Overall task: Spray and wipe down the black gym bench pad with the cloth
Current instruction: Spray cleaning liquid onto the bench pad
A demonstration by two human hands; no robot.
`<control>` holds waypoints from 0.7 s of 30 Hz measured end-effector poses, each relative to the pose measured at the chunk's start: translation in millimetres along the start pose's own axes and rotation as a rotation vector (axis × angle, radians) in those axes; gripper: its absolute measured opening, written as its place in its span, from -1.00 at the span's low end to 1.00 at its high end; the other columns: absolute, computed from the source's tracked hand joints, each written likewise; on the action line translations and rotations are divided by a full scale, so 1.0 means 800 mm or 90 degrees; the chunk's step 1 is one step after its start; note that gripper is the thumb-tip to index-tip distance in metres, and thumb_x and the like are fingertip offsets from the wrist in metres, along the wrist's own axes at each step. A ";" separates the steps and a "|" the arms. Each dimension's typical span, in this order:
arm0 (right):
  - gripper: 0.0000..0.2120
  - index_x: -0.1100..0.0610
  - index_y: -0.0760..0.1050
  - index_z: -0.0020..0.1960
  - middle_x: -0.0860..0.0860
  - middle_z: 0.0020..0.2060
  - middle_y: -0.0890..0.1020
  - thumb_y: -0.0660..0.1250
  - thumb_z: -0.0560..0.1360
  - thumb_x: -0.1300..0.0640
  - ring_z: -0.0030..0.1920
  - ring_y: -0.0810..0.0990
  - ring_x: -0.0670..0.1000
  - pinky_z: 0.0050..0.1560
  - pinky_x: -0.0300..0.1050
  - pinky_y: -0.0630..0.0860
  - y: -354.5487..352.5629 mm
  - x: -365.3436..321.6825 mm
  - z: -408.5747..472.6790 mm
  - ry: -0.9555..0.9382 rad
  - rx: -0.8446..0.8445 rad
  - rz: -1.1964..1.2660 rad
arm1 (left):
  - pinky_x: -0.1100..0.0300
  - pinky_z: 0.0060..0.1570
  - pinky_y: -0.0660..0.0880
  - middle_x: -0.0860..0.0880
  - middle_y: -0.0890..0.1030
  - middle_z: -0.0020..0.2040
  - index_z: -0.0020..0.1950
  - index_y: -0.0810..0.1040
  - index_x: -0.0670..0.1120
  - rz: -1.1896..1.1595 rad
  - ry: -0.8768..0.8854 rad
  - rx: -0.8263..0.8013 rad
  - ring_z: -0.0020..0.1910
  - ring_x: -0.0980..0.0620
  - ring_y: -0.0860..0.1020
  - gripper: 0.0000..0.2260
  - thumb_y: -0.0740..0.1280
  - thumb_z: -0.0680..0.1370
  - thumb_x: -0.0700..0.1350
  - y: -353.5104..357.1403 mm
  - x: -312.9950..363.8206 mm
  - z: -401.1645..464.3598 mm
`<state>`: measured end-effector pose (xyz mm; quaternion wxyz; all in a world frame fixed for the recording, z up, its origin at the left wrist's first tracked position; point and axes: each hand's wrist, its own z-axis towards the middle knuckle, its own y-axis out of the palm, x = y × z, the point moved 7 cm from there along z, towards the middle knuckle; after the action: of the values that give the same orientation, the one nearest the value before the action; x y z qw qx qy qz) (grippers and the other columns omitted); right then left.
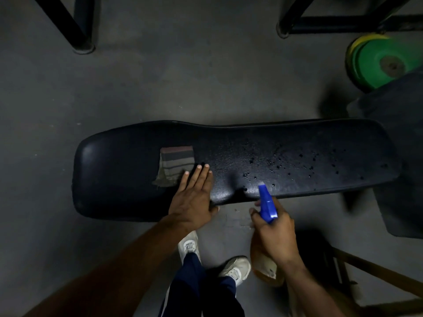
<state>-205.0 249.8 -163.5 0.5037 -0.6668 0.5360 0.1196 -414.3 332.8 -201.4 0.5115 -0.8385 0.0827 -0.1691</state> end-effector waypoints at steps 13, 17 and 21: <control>-0.77 -0.21 0.59 0.04 0.12 -0.20 0.71 0.54 0.49 0.06 -0.17 0.73 0.19 -0.01 0.23 0.67 0.140 -0.239 -0.021 -0.233 -0.211 0.131 | -0.05 0.57 -0.21 -0.08 -0.23 0.65 0.64 -0.16 -0.08 -0.180 -0.258 0.047 0.62 -0.03 -0.23 -0.13 0.25 0.56 0.26 -0.027 -0.177 -0.094; -0.79 -0.07 0.59 0.08 0.11 -0.18 0.68 0.56 0.52 0.09 -0.14 0.67 0.05 -0.06 -0.11 0.62 0.190 -0.308 -0.039 -0.309 -0.291 0.118 | -0.07 0.56 -0.21 -0.08 -0.26 0.64 0.64 -0.19 -0.08 -0.225 -0.339 0.044 0.62 -0.04 -0.25 -0.11 0.27 0.55 0.25 -0.011 -0.230 -0.127; -0.77 0.01 0.57 0.10 -0.07 -0.15 0.65 0.56 0.52 0.13 -0.09 0.65 0.07 -0.04 -0.15 0.60 0.241 -0.360 -0.050 -0.357 -0.348 0.159 | -0.09 0.56 -0.19 -0.08 -0.27 0.64 0.64 -0.19 -0.08 -0.240 -0.386 0.041 0.62 -0.06 -0.24 -0.10 0.27 0.55 0.27 0.009 -0.269 -0.147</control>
<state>-496.1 404.8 -48.2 0.4162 -0.6472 0.4034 0.4952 -657.4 298.7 -201.0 0.4986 -0.8346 -0.2341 -0.0067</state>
